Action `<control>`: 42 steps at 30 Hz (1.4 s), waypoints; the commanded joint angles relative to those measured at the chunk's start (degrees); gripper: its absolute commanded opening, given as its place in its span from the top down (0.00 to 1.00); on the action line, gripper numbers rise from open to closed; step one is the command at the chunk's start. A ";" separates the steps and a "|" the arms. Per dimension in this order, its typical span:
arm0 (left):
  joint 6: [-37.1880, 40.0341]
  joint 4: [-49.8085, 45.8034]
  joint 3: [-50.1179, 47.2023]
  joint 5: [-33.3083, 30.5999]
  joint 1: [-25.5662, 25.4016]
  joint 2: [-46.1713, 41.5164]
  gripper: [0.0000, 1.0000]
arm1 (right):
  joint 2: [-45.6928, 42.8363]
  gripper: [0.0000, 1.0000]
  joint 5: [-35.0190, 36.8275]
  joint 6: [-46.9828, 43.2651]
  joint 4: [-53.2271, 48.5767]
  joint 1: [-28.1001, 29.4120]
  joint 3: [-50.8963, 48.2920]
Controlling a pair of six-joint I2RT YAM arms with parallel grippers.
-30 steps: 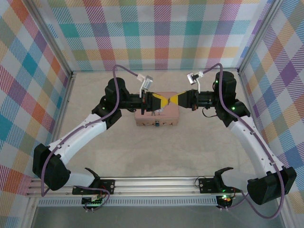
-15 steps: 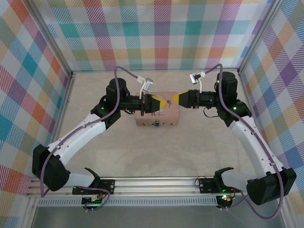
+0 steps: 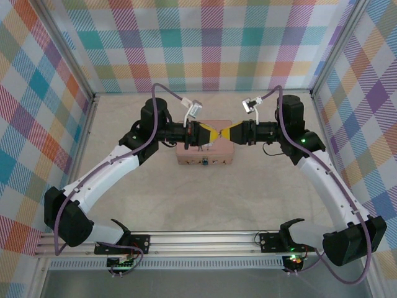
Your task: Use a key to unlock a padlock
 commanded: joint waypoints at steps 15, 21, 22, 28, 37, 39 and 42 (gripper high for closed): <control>2.74 -2.41 2.83 2.05 -0.82 0.69 1.00 | 0.55 0.96 -3.10 -2.78 -0.71 0.40 1.17; 2.30 -3.05 2.52 -2.49 -0.30 0.22 0.74 | -0.73 1.00 -1.19 -2.23 1.23 0.44 -0.97; 1.42 -2.68 1.94 -5.12 0.07 -0.30 0.68 | -0.96 1.00 0.20 -1.21 2.55 0.41 -1.64; -8.54 8.54 -6.49 -16.85 2.40 -4.93 0.51 | -1.41 1.00 6.74 6.37 15.58 0.41 -7.03; -19.61 20.41 -17.07 -30.56 2.35 -11.41 0.30 | -0.09 1.00 15.13 22.39 39.60 0.36 -15.14; -21.98 23.99 -18.15 -30.93 2.37 -11.60 0.28 | 0.04 1.00 16.52 26.76 44.70 0.33 -16.57; -25.84 31.76 -19.37 -29.83 2.32 -10.61 0.27 | 0.22 1.00 18.18 32.86 52.26 0.44 -18.53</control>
